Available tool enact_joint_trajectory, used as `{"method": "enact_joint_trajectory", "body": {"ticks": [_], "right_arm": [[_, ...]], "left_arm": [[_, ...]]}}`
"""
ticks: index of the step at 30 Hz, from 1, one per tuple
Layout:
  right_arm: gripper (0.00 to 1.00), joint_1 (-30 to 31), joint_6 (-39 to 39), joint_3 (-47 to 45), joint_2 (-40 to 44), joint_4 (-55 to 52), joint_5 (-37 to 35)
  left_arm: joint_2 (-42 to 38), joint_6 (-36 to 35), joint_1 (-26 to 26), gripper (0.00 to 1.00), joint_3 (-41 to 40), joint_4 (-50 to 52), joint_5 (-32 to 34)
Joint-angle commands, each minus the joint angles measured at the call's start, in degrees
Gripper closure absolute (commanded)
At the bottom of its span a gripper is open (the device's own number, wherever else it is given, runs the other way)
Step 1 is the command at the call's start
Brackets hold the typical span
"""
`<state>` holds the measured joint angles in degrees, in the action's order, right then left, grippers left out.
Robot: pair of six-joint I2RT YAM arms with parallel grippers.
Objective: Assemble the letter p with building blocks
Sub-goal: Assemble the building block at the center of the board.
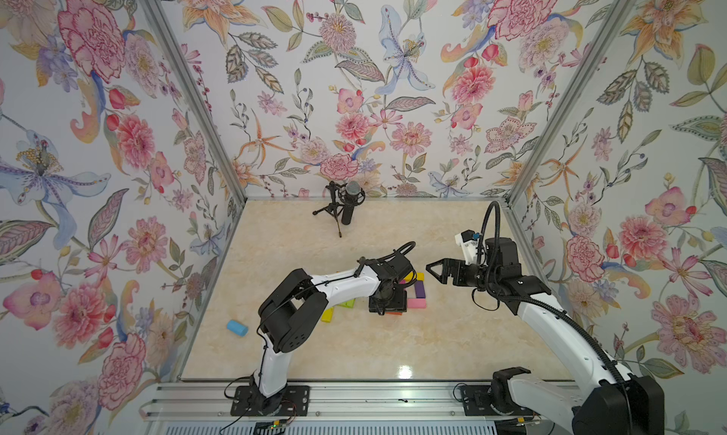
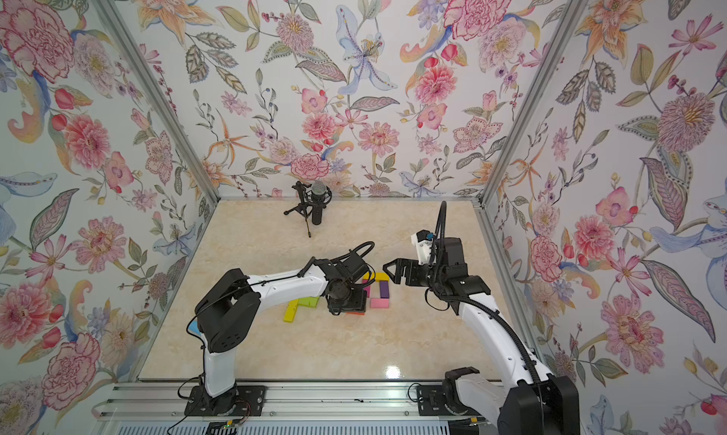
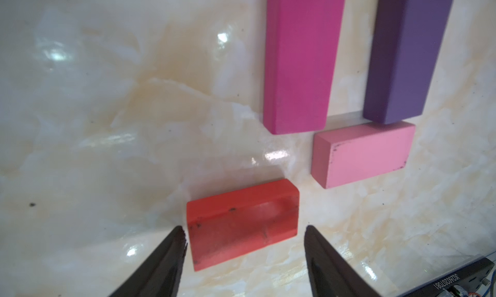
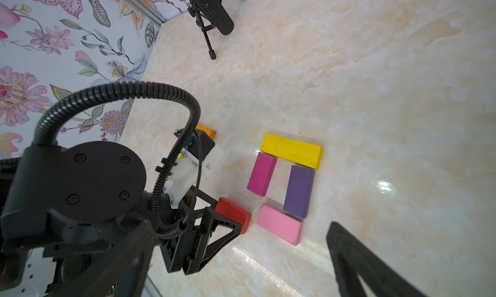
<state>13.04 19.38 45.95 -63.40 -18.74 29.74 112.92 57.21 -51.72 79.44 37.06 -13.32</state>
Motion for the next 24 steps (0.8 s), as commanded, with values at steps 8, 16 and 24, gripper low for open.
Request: {"method": "enact_joint_trajectory", "body": {"ticks": [8,16,24], "right_arm": [[0.00,4.3,2.2,-2.8,2.1,-1.5,-4.3],[0.13,19.9,12.8,-9.3,3.6,1.0,-16.1],[0.96,30.3,20.8,-10.4,0.9,3.5,-25.9]], "left_arm": [[-6.8,-4.1,0.8,0.25,3.0,7.4,8.9],[-6.8,-11.9,7.9,0.32,0.6,0.5,9.3],[-5.9,-16.8,8.1,0.59,-2.8,-3.2,8.0]]}}
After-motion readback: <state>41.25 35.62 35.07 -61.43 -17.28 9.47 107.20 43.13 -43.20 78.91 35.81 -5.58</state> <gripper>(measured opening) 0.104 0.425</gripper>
